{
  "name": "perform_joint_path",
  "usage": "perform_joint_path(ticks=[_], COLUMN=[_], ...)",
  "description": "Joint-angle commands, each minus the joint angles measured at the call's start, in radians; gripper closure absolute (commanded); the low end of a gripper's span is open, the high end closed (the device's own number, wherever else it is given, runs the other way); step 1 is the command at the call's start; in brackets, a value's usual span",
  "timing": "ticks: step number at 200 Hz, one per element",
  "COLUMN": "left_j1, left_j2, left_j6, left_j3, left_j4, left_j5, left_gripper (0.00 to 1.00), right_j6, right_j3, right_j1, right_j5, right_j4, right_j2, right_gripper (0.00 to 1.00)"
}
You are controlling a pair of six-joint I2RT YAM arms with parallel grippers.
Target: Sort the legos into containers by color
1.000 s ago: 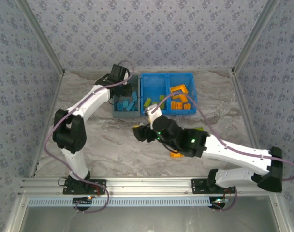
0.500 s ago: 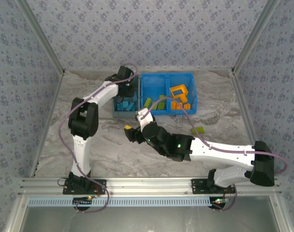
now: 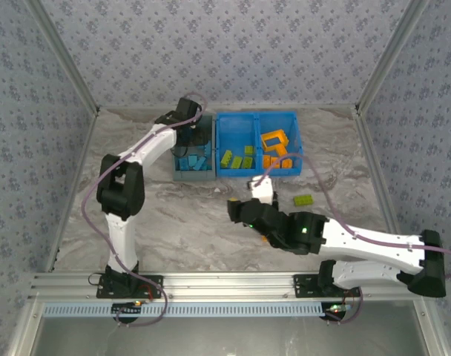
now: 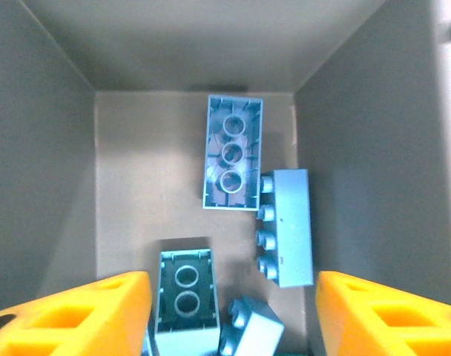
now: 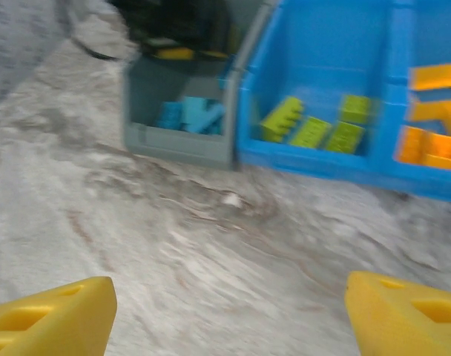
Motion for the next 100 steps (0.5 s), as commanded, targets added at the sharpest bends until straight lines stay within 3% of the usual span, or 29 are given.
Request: perform_joint_path(ticks=[1, 25, 56, 77, 100], left_j1=[-0.038, -0.092, -0.233, -0.363, -0.525], left_j2=[-0.177, -0.327, -0.533, -0.667, -0.808], left_j6=[-0.022, -0.023, 0.050, 0.122, 0.193], left_j3=[-0.040, -0.133, -0.300, -0.439, -0.600], left_j4=[0.038, 0.080, 0.147, 0.180, 0.216], left_j5=[-0.015, -0.031, -0.058, -0.055, -0.072], left_gripper=[0.32, 0.28, 0.24, 0.23, 0.22], right_j6=[0.291, 0.326, 0.358, 0.523, 0.753], right_j3=[-0.006, -0.039, -0.038, -0.046, -0.083], right_j1=[-0.035, -0.083, -0.179, -0.208, -0.196], right_j5=[0.100, 0.050, -0.150, -0.309, -0.395], right_j4=[-0.376, -0.448, -0.483, -0.516, -0.476], right_j2=[-0.071, -0.135, -0.108, -0.066, -0.062], right_gripper=[0.15, 0.16, 0.19, 0.21, 0.21])
